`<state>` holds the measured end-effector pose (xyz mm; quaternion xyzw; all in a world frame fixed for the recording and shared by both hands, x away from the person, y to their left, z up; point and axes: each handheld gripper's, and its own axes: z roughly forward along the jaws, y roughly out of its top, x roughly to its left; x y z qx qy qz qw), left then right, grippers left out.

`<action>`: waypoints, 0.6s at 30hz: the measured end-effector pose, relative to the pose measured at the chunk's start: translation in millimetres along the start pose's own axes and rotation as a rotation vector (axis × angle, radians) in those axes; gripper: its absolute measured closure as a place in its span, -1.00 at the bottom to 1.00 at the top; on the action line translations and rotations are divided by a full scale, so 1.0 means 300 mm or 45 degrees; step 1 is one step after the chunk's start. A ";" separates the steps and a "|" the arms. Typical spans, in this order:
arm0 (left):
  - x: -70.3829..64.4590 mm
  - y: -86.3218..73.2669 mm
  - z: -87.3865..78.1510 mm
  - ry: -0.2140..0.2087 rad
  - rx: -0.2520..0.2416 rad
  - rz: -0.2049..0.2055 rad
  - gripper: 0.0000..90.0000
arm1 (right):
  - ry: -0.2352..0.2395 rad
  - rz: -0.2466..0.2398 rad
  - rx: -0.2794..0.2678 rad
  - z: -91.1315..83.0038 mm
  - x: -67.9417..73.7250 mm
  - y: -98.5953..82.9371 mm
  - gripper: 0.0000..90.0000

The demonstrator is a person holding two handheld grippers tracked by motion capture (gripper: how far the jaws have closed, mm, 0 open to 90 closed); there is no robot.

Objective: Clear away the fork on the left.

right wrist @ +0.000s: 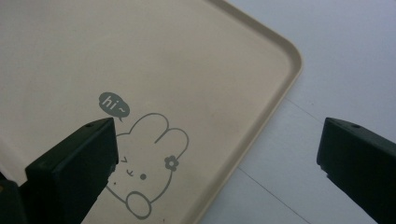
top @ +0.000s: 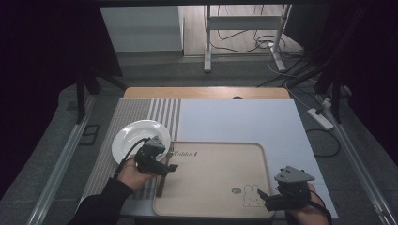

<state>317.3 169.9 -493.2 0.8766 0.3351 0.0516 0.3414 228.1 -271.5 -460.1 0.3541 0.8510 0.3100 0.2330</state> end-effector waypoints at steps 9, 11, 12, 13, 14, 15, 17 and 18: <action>0.019 -0.037 -0.044 0.024 -0.001 -0.045 -0.95 | -0.001 0.002 0.002 0.000 0.000 0.000 -1.00; 0.020 -0.047 -0.058 0.029 -0.014 -0.047 -0.95 | -0.003 0.002 0.002 0.000 0.000 0.000 -1.00; 0.020 -0.051 -0.065 0.031 -0.019 -0.041 -0.95 | -0.003 0.003 0.001 -0.001 0.001 0.000 -1.00; 0.020 -0.055 -0.071 0.034 -0.030 -0.040 -0.96 | -0.004 0.003 0.000 -0.001 0.000 -0.001 -1.00; 0.021 -0.059 -0.078 0.034 -0.034 -0.039 -0.96 | -0.002 0.004 0.000 -0.001 0.000 -0.001 -1.00; 0.020 -0.063 -0.082 0.034 -0.041 -0.044 -0.97 | -0.002 0.006 0.000 -0.001 0.000 -0.001 -1.00; 0.020 -0.072 -0.091 0.037 -0.042 -0.049 -0.99 | -0.006 0.005 0.002 -0.001 0.001 -0.001 -1.00; 0.020 -0.077 -0.095 0.037 -0.039 -0.051 -0.99 | -0.006 0.004 0.002 -0.001 0.001 -0.001 -1.00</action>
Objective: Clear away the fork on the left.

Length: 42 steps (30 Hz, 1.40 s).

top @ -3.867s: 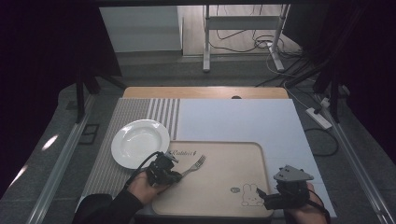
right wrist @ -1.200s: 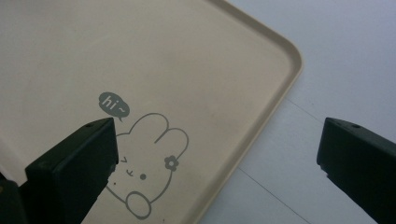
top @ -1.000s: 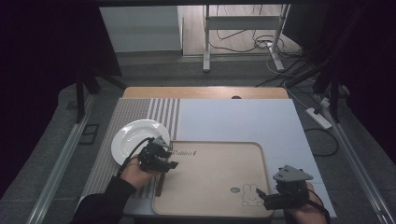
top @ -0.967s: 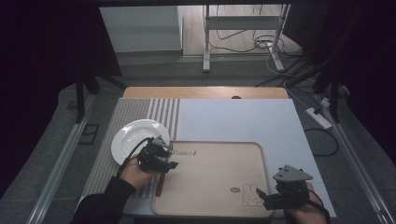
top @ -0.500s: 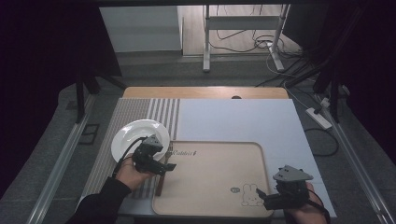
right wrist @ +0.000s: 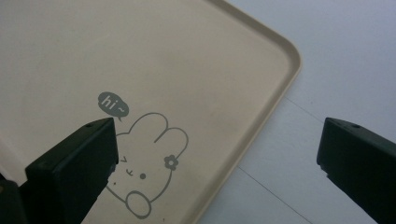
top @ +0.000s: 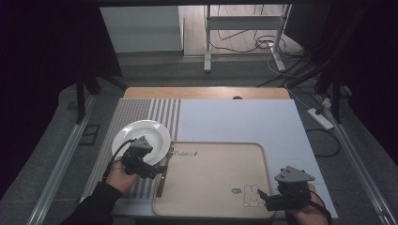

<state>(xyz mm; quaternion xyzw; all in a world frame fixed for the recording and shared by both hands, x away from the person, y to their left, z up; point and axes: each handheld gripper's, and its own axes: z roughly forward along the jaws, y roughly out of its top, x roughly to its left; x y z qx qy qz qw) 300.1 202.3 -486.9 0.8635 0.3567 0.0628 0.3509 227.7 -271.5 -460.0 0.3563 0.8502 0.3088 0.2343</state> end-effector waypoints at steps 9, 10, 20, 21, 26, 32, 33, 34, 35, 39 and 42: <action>0.011 -0.053 -0.045 0.000 -0.030 -0.080 -1.00 | -0.001 0.000 0.001 0.000 0.000 0.000 -1.00; 0.013 -0.060 -0.050 -0.008 -0.042 -0.094 -1.00 | -0.001 -0.001 0.000 0.000 0.000 0.000 -1.00; 0.013 -0.129 -0.090 -0.003 -0.065 -0.129 -1.00 | -0.004 0.000 0.004 0.001 0.001 0.000 -1.00; 0.012 -0.136 -0.094 -0.003 -0.065 -0.130 -1.00 | -0.004 0.000 0.005 0.001 0.001 0.000 -1.00; 0.004 -0.157 -0.120 0.004 -0.117 -0.145 -1.00 | -0.006 0.001 0.005 0.002 0.002 0.000 -1.00; -0.005 -0.176 -0.147 0.041 -0.142 -0.146 -1.00 | -0.009 0.001 0.005 0.002 0.002 0.000 -1.00; -0.007 -0.178 -0.150 0.047 -0.141 -0.146 -1.00 | -0.009 0.001 0.006 0.002 0.002 0.000 -1.00; -0.010 -0.180 -0.153 0.054 -0.143 -0.145 -1.00 | -0.009 0.002 0.006 0.002 0.002 0.000 -1.00; -0.012 -0.182 -0.156 0.061 -0.141 -0.143 -1.00 | -0.010 0.001 0.006 0.002 0.002 0.000 -1.00; -0.019 -0.190 -0.166 0.089 -0.137 -0.139 -1.00 | -0.012 0.008 0.004 0.001 0.001 0.000 -1.00; -0.025 -0.197 -0.173 0.107 -0.134 -0.140 -1.00 | -0.014 0.019 0.000 0.000 -0.001 0.000 -1.00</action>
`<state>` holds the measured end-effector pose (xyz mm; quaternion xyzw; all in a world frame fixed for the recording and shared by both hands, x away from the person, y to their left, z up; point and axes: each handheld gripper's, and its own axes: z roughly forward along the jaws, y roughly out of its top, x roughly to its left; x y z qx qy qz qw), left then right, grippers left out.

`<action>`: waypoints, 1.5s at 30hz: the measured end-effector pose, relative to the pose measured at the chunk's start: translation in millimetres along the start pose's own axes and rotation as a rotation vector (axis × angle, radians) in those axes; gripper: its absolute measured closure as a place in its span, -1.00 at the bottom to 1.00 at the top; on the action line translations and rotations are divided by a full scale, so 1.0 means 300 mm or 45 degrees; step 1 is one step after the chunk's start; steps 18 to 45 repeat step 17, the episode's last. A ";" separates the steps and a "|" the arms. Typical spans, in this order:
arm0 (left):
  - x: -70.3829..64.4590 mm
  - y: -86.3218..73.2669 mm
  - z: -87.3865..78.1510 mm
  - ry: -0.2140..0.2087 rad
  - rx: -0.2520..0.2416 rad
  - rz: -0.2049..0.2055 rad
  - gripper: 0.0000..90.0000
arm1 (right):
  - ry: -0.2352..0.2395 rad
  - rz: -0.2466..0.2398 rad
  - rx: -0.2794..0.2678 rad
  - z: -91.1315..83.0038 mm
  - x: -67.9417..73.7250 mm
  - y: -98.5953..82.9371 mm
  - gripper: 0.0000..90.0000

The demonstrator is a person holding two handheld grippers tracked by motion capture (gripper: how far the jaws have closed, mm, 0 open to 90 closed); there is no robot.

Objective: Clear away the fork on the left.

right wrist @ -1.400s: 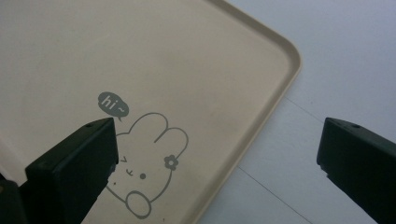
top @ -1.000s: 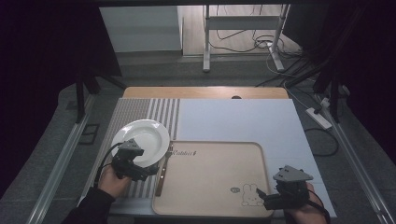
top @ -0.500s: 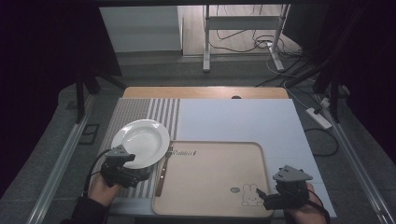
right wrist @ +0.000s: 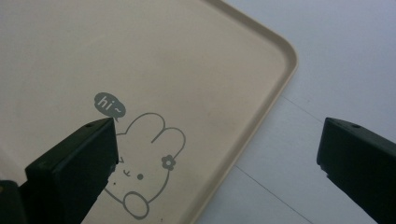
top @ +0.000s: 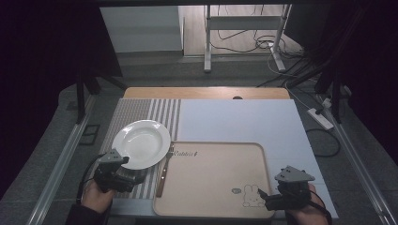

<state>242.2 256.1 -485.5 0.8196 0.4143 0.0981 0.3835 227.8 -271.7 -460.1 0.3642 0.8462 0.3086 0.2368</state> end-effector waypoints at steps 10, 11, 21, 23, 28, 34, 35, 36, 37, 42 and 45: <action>-0.018 -0.026 -0.030 0.058 0.021 -0.001 -1.00 | -0.004 0.010 -0.004 -0.002 -0.002 0.000 -1.00; -0.018 -0.029 -0.032 0.056 0.015 -0.005 -1.00 | -0.004 0.008 -0.002 -0.002 -0.002 0.000 -1.00; -0.011 -0.028 -0.032 0.038 0.019 -0.024 -1.00 | -0.007 -0.003 0.006 0.001 0.001 0.000 -1.00; -0.011 -0.028 -0.032 0.038 0.019 -0.024 -1.00 | -0.007 -0.003 0.006 0.001 0.001 0.000 -1.00; -0.011 -0.028 -0.032 0.038 0.019 -0.024 -1.00 | -0.007 -0.003 0.006 0.001 0.001 0.000 -1.00; -0.011 -0.028 -0.032 0.038 0.019 -0.024 -1.00 | -0.007 -0.003 0.006 0.001 0.001 0.000 -1.00; -0.011 -0.028 -0.032 0.038 0.019 -0.024 -1.00 | -0.007 -0.003 0.006 0.001 0.001 0.000 -1.00; -0.011 -0.028 -0.032 0.038 0.019 -0.024 -1.00 | -0.007 -0.003 0.006 0.001 0.001 0.000 -1.00; -0.011 -0.028 -0.032 0.038 0.019 -0.024 -1.00 | -0.007 -0.003 0.006 0.001 0.001 0.000 -1.00; -0.011 -0.028 -0.032 0.038 0.019 -0.024 -1.00 | -0.007 -0.003 0.006 0.001 0.001 0.000 -1.00; -0.011 -0.028 -0.032 0.038 0.019 -0.024 -1.00 | -0.007 -0.003 0.006 0.001 0.001 0.000 -1.00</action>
